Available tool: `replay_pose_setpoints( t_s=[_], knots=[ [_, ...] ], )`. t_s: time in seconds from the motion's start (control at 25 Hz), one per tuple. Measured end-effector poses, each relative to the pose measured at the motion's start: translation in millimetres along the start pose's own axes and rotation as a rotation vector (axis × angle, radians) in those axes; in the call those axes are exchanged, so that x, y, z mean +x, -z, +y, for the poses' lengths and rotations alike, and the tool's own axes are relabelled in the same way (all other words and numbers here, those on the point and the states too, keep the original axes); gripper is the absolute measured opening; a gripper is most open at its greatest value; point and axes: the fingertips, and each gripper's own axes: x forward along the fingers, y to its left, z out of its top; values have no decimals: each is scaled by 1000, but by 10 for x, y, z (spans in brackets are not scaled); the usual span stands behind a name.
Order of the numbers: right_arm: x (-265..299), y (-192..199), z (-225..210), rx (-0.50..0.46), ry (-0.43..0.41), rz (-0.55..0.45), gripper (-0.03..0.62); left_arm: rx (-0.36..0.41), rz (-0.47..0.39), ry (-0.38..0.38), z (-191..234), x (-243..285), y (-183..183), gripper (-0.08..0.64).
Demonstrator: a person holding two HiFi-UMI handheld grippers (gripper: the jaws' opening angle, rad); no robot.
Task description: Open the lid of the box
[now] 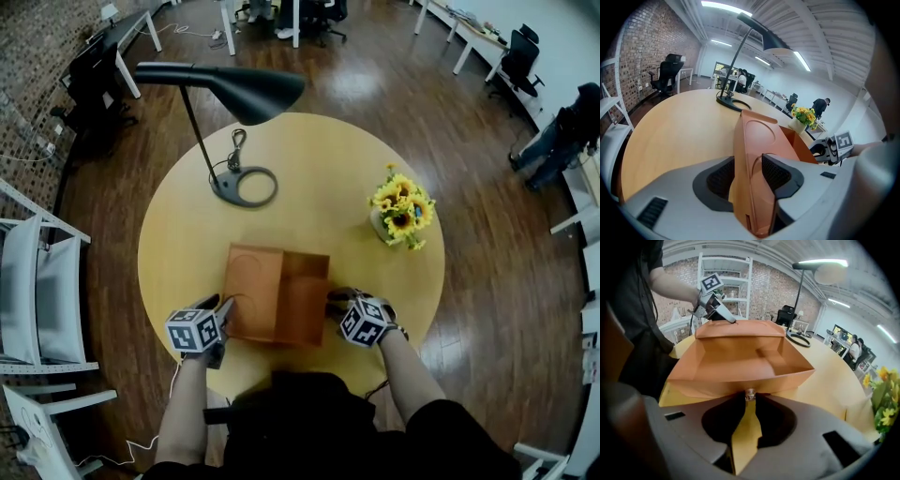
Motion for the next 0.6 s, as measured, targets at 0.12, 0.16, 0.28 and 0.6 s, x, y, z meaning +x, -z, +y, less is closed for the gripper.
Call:
replay_pose_setpoints(
  t_s=[0.12, 0.16, 0.28, 0.6],
  knots=[
    [71, 65, -8, 20, 15, 36, 77, -11, -11, 4, 13, 18, -2, 173],
    [81, 83, -16, 26, 22, 47, 80, -18, -16, 6, 21, 23, 0, 173],
    [28, 111, -58, 40, 52, 62, 106, -37, -56, 8, 51, 16, -7, 174],
    [-765, 15, -241, 296, 233, -202, 140, -27, -238, 49, -68, -259, -200, 176]
  ],
)
